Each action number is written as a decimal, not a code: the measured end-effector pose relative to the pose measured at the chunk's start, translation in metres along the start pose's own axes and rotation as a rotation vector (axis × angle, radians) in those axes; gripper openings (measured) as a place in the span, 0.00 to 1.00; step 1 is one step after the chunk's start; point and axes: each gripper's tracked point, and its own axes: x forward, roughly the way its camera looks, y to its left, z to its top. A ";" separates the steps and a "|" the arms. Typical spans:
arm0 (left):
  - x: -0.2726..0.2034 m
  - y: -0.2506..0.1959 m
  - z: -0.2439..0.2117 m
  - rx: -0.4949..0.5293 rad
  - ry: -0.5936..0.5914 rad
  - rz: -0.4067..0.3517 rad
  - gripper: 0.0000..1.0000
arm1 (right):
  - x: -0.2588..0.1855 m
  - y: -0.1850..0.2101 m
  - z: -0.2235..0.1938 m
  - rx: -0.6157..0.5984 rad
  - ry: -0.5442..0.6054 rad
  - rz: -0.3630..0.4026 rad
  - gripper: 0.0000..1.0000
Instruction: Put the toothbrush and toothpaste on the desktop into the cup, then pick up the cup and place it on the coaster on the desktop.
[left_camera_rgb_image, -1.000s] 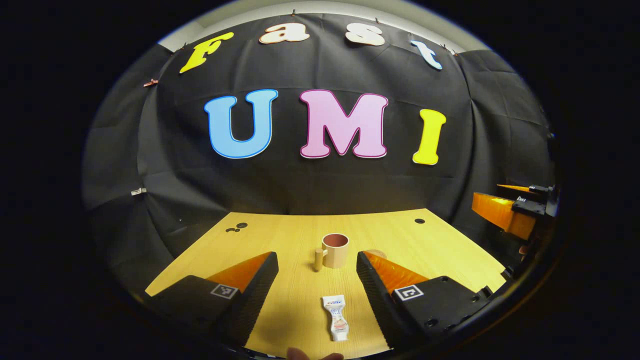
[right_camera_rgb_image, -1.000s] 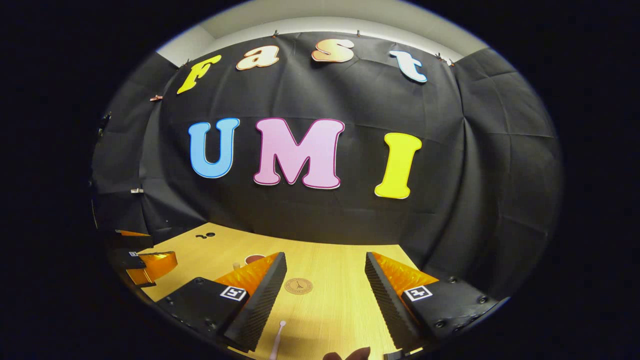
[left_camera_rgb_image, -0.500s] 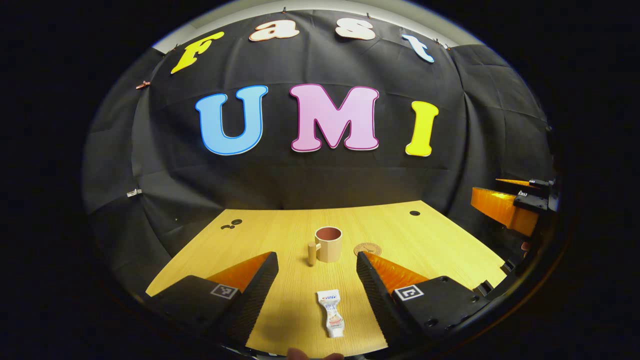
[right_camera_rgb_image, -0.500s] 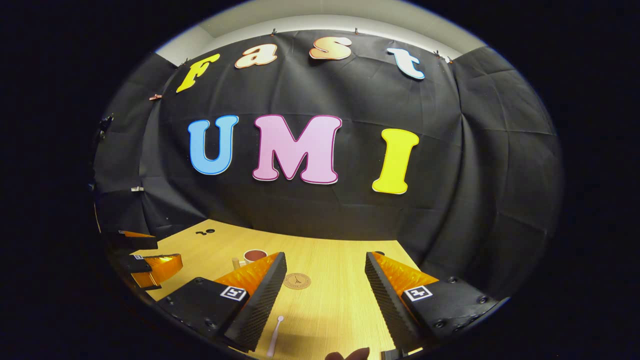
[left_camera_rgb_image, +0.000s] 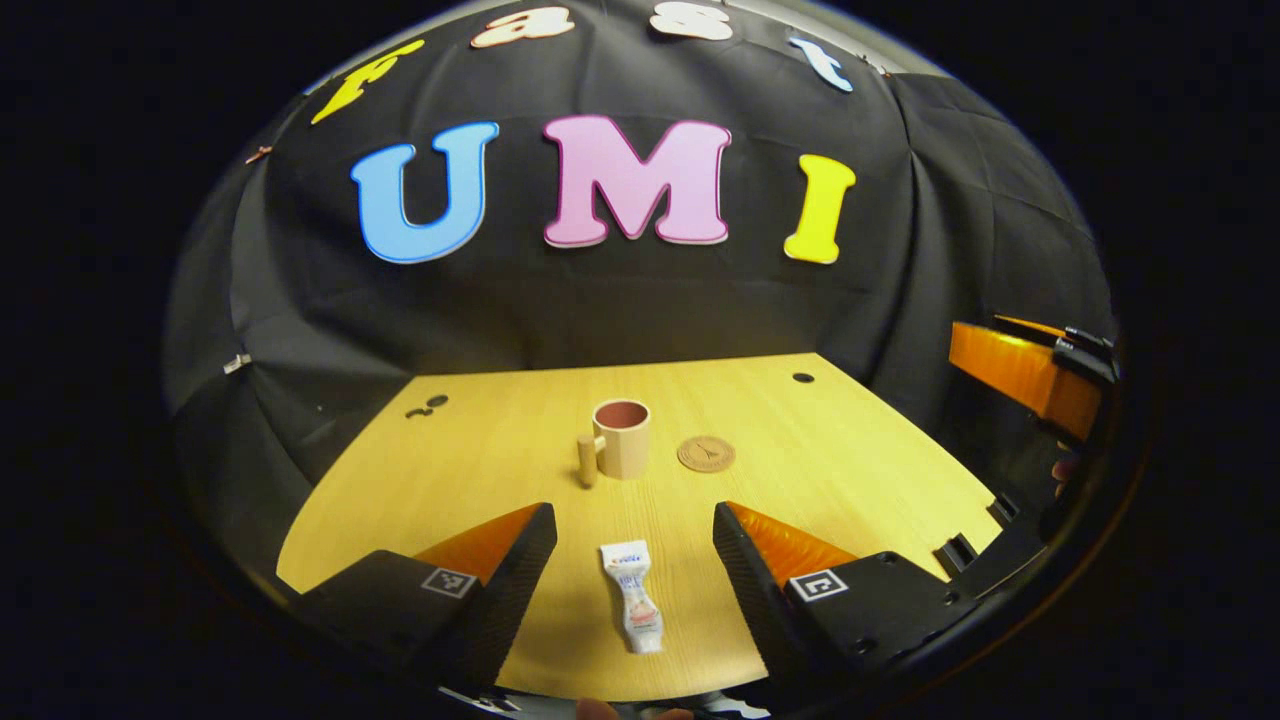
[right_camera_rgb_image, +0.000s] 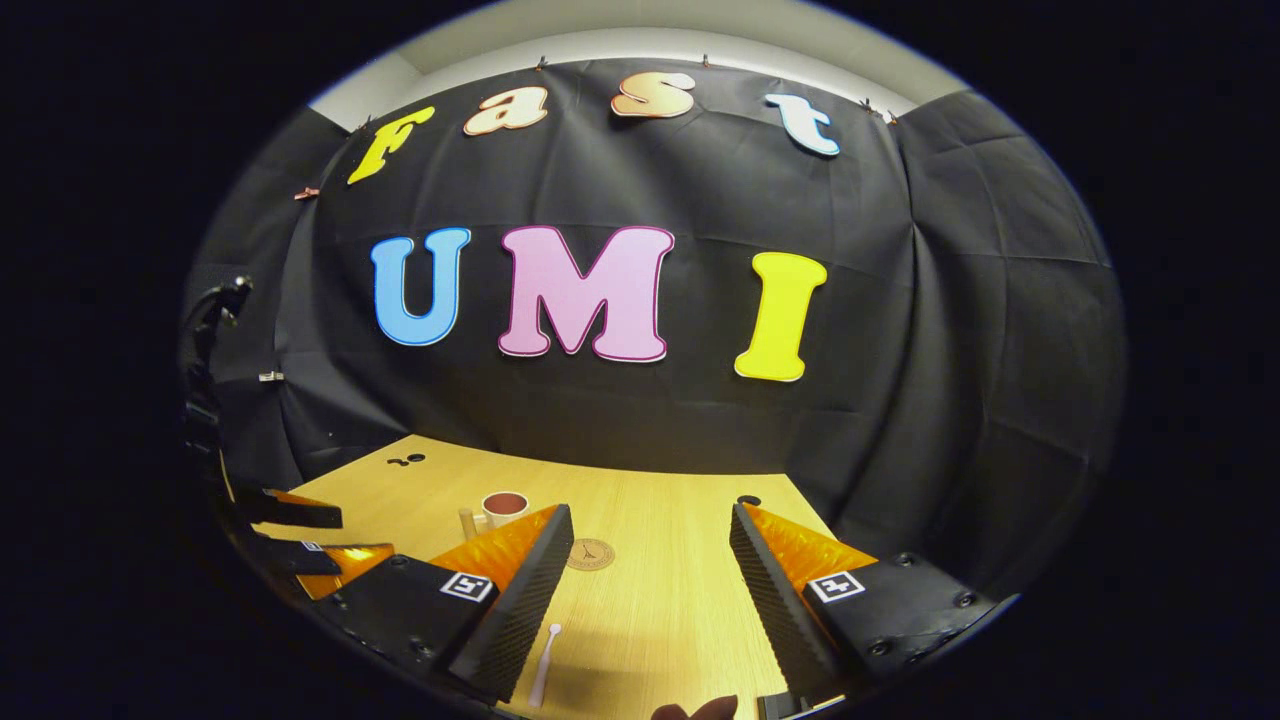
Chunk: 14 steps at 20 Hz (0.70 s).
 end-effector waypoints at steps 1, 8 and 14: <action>0.008 -0.002 -0.008 0.000 0.027 0.000 0.92 | -0.001 -0.001 -0.004 -0.003 0.008 0.000 0.97; 0.062 -0.004 -0.097 -0.031 0.326 -0.005 0.94 | -0.004 -0.011 -0.038 -0.002 0.092 0.003 0.97; 0.107 0.010 -0.142 -0.012 0.504 0.047 0.88 | 0.002 -0.015 -0.071 0.005 0.172 0.022 0.98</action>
